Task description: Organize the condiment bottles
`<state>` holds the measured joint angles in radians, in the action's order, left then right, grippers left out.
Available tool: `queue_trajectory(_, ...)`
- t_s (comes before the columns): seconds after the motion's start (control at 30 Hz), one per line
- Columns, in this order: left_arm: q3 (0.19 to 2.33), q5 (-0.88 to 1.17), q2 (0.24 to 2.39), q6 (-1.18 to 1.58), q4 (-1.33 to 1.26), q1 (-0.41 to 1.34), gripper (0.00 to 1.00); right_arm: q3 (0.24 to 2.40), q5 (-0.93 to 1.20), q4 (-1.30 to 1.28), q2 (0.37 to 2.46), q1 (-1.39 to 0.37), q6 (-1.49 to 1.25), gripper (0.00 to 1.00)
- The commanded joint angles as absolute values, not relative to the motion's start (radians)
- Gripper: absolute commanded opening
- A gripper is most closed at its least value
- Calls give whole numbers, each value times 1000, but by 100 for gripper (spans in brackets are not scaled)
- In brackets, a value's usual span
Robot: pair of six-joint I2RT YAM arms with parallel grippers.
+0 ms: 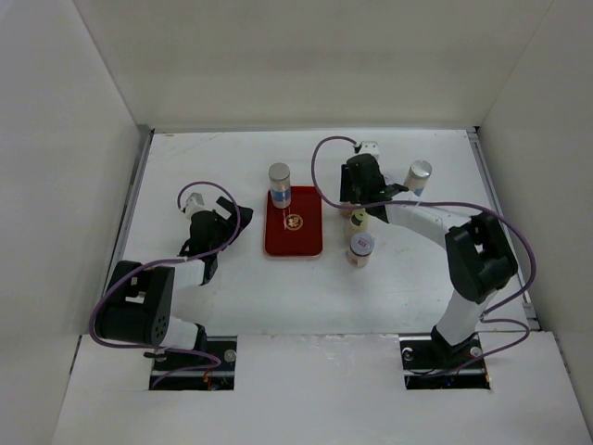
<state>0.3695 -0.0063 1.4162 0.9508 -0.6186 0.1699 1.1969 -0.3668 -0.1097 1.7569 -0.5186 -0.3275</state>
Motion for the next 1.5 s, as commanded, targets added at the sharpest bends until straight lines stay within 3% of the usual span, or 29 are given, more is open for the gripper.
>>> queue_trajectory(0.0, 370, 5, 1417, 956, -672, 165, 100, 1238, -393, -51, 1714, -530, -324, 49)
queue_trajectory(0.2, 368, 5, 1413, 956, -672, 162, 100, 1209, -388, 139, 1635, -596, -304, 45)
queue_trajectory(0.67, 368, 8, 1411, 957, -672, 162, 100, 1449, -308, 118, 1939, -688, -298, 48)
queue_trajectory(0.77, 367, 8, 1411, 957, -672, 162, 100, 1453, -311, 110, 1954, -688, -302, 54)
queue_trajectory(0.93, 370, 11, 1416, 959, -672, 163, 100, 1424, -319, 109, 1911, -688, -298, 78)
queue_trajectory(1.13, 368, 11, 1414, 959, -672, 162, 100, 1361, -334, 66, 1783, -697, -295, 80)
queue_trajectory(1.37, 371, 14, 1425, 962, -672, 162, 100, 1105, -451, 34, 1528, -670, -314, 79)
queue_trajectory(1.47, 371, 20, 1427, 968, -673, 162, 100, 1011, -501, -12, 1476, -641, -333, 86)
